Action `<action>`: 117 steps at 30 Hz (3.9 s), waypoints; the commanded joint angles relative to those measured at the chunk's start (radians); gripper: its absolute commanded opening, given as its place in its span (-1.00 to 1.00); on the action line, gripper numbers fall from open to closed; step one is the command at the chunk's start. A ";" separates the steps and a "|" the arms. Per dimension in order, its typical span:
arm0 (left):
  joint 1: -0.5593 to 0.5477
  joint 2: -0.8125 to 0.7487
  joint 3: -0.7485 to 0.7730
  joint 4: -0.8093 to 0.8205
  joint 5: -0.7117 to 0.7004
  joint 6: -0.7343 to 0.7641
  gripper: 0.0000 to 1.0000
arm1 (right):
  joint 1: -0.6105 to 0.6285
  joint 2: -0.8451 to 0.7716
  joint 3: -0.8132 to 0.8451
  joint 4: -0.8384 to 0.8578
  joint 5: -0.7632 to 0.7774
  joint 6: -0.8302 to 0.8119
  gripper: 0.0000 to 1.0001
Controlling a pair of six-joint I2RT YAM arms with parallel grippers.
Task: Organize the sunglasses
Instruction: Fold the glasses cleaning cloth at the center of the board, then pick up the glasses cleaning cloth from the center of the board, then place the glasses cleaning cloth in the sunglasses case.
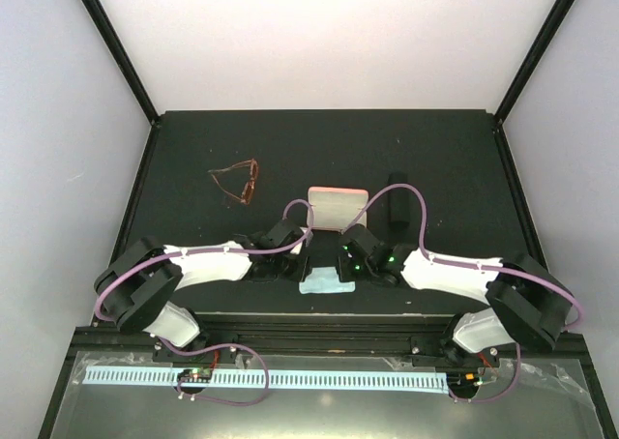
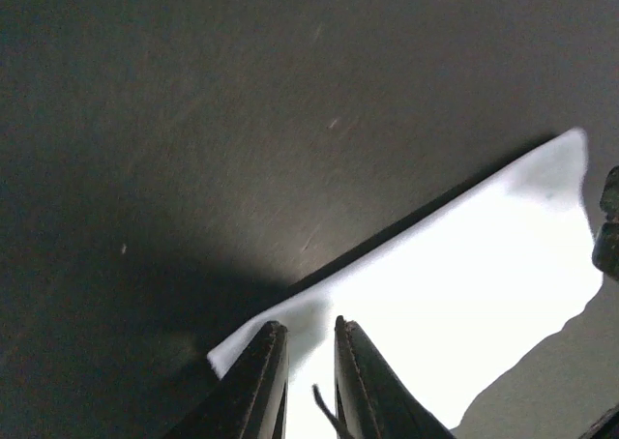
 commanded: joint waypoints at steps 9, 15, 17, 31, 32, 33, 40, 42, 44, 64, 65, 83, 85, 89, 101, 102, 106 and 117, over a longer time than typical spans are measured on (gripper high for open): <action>0.004 0.039 -0.061 -0.052 -0.011 -0.055 -0.73 | 0.006 0.053 -0.040 -0.062 0.094 0.060 -0.62; 0.005 -0.004 -0.075 -0.085 -0.009 -0.051 -0.74 | 0.078 0.104 0.057 -0.204 0.249 0.130 -0.61; 0.004 -0.030 -0.069 -0.099 -0.002 -0.047 -0.73 | 0.094 0.110 0.073 -0.211 0.265 0.137 -0.61; 0.005 -0.290 -0.096 -0.248 -0.178 -0.132 -0.04 | 0.111 -0.051 0.018 -0.241 0.341 0.110 0.10; 0.004 -0.291 -0.103 -0.247 -0.177 -0.143 -0.04 | 0.110 -0.049 0.013 -0.230 0.312 0.105 0.09; 0.004 -0.290 -0.114 -0.240 -0.172 -0.155 -0.03 | 0.111 -0.042 0.010 -0.218 0.289 0.102 0.08; 0.004 -0.249 -0.187 -0.099 -0.054 -0.208 -0.07 | 0.111 0.057 0.006 -0.173 0.215 0.109 -0.12; 0.004 -0.229 -0.187 -0.063 -0.016 -0.212 -0.12 | 0.110 0.073 0.007 -0.161 0.210 0.109 -0.15; 0.004 -0.220 -0.185 -0.045 0.001 -0.217 -0.13 | 0.111 0.085 0.009 -0.149 0.203 0.107 -0.22; -0.001 -0.027 -0.124 -0.046 0.050 -0.233 -0.49 | 0.110 0.141 -0.015 -0.086 0.157 0.116 -0.89; 0.000 -0.018 -0.122 -0.045 0.051 -0.230 -0.50 | 0.110 0.141 -0.015 -0.084 0.159 0.116 -0.91; -0.003 -0.009 -0.066 -0.091 -0.022 -0.173 -0.97 | 0.105 0.074 -0.020 -0.026 0.203 0.086 -0.98; -0.001 -0.021 -0.033 -0.107 -0.044 -0.150 -0.97 | 0.090 0.048 -0.018 -0.008 0.208 0.074 -0.98; 0.010 -0.036 0.049 -0.134 -0.069 -0.101 -0.97 | 0.039 0.010 0.014 -0.022 0.207 0.032 -0.98; 0.111 0.110 0.399 -0.242 -0.039 0.072 -0.97 | -0.177 0.016 0.160 -0.070 0.176 -0.102 -0.98; 0.125 0.134 0.429 -0.246 -0.027 0.085 -0.97 | -0.193 0.029 0.178 -0.074 0.173 -0.116 -0.98; 0.173 0.246 0.548 -0.254 0.021 0.145 -0.97 | -0.255 0.105 0.251 -0.072 0.163 -0.153 -0.98; 0.246 0.464 0.729 -0.266 0.090 0.200 -0.97 | -0.320 0.312 0.396 -0.052 0.128 -0.178 -0.98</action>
